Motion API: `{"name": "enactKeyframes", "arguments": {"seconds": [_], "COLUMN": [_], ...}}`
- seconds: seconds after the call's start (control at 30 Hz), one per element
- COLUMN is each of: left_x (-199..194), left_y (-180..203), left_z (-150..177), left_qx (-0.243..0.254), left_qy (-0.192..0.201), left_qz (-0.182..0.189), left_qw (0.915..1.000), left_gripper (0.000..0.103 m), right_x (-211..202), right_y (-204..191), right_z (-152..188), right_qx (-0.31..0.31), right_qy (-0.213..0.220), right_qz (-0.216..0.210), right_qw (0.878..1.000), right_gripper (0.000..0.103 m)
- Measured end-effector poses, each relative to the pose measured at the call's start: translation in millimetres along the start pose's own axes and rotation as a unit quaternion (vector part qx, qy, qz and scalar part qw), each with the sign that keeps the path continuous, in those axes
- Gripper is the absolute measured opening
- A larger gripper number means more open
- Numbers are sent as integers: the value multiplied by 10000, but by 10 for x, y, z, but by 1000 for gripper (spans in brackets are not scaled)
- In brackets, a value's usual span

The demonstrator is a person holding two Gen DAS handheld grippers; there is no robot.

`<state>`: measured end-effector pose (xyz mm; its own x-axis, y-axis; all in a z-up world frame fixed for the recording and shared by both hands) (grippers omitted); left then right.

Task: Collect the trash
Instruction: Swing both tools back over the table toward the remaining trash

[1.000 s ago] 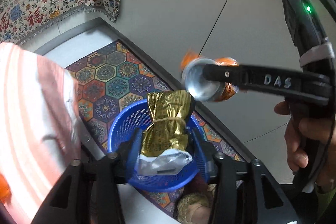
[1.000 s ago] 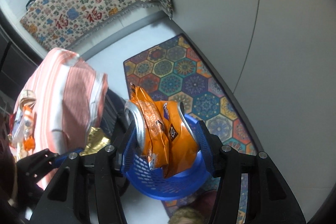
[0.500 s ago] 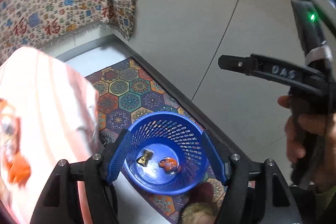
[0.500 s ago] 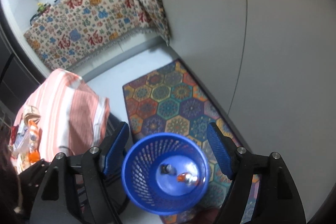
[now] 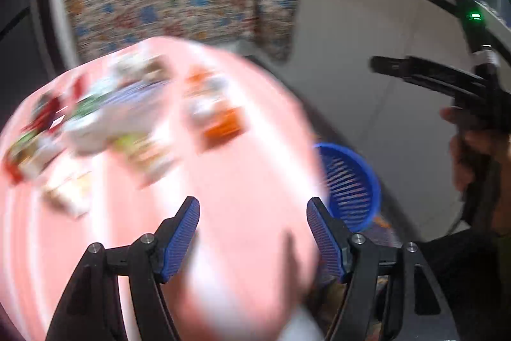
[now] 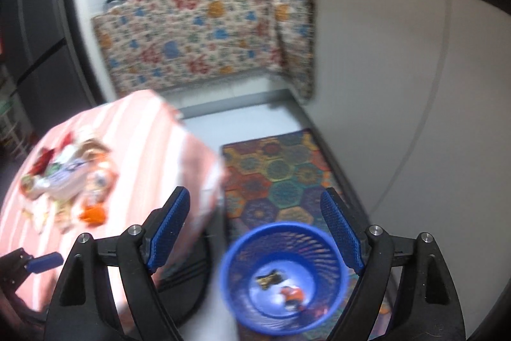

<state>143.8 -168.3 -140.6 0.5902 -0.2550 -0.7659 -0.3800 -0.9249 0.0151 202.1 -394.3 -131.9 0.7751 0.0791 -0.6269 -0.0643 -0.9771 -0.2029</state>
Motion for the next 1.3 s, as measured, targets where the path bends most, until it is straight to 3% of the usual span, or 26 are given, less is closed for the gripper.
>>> {"name": "enactKeyframes", "arguments": {"seconds": [0.27,0.37,0.5,0.63,0.9,1.3], "left_x": [-223,-214,-189,-188,-79,-91], "left_y": [-1027,-1324,-1538,-1565,-1647,-1630], "left_z": [475,563,665,641,618,629], "left_qx": [-638,-869,-1034,-1067,-1129,-1372], "left_qy": [-199,-264,-301,-258,-324,-364], "left_qz": [-912,-1101,-1185,-1259,-1423,-1630], "left_qw": [9936,9898,9871,9859,9828,9764], "left_gripper": [71,71,75,78,99,103], "right_x": [129,274,376,450,525,524], "right_y": [-1140,-1476,-1788,-1875,-1926,-1947], "right_z": [697,949,1171,1171,1155,1157], "right_qx": [-756,-1209,-1733,-1761,-1772,-1799], "right_qy": [-774,-1062,-1078,-1014,-989,-1001], "right_qz": [-1015,-1056,-922,-859,-845,-847], "right_qw": [9889,9813,9746,9754,9755,9749], "right_gripper": [86,86,87,92,99,100]}}
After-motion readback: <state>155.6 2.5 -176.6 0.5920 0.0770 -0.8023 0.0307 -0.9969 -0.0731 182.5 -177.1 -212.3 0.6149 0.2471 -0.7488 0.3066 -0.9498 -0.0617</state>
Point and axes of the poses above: each gripper's, at about its wrist camera, not at the fingertips, and x roughly the way its jaws point, y to its right, z to its underside, the point moved 1 cm from there along x, roughly the way its jaws point, and after that the axes turned 5 degrees about x, right-handed, at the moved point
